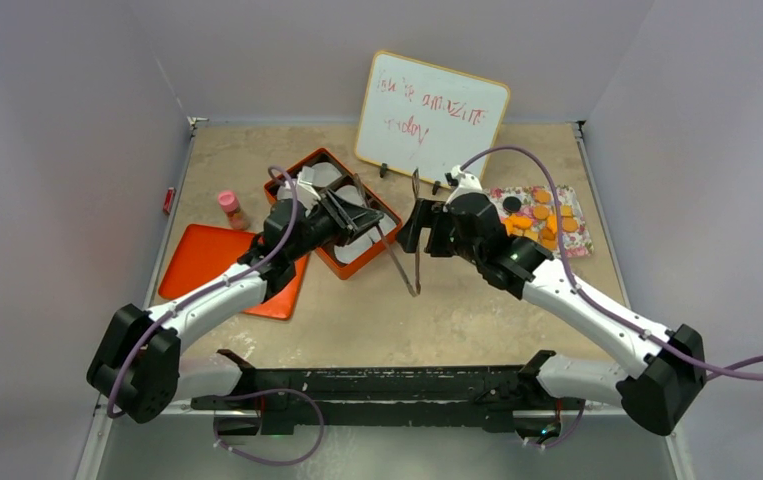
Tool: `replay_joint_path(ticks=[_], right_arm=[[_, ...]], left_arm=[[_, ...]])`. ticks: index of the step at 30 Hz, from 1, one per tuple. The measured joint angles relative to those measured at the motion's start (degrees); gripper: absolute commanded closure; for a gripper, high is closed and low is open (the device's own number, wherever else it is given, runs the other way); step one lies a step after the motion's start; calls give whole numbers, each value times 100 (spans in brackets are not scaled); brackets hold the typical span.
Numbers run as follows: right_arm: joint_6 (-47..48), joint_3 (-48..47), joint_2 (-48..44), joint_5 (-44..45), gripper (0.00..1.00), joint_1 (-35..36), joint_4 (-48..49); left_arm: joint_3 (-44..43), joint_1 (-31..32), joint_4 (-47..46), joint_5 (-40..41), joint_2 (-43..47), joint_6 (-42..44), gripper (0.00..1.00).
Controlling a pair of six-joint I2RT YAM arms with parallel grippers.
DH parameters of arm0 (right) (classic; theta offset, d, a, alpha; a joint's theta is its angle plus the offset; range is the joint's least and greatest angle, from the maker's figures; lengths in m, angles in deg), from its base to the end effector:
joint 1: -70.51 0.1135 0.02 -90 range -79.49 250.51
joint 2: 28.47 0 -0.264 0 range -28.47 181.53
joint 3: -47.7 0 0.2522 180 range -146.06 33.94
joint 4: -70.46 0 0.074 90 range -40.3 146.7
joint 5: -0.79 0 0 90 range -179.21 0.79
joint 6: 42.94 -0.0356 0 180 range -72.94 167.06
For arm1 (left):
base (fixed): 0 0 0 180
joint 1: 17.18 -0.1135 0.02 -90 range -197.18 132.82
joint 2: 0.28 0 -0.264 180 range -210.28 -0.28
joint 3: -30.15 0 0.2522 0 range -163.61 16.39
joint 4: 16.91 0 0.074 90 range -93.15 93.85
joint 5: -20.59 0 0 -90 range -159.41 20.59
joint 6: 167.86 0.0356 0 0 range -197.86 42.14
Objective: Pack the cookies
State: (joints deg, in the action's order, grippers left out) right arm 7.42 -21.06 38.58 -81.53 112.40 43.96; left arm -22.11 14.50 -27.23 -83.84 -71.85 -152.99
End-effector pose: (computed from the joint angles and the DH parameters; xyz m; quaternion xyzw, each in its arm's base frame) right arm 0.2029 0.1756 0.3183 0.0196 0.8411 0.3083 0.4440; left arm 0.2351 -0.1555 0.2636 -0.2034 0.7309 -0.5743 0.3075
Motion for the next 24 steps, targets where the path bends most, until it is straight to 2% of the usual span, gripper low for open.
replay_joint_path(ticks=[4,11,24], right_arm=[[415,-4,-197,-195,2,7,90],[874,-59,-140,-487,1,79,114],[1202,-879,798,-275,1,417,-389]], left_arm=[[0,0,83,127,17,-170,100],[0,0,260,295,13,-363,100],[0,0,275,404,-118,-494,100]])
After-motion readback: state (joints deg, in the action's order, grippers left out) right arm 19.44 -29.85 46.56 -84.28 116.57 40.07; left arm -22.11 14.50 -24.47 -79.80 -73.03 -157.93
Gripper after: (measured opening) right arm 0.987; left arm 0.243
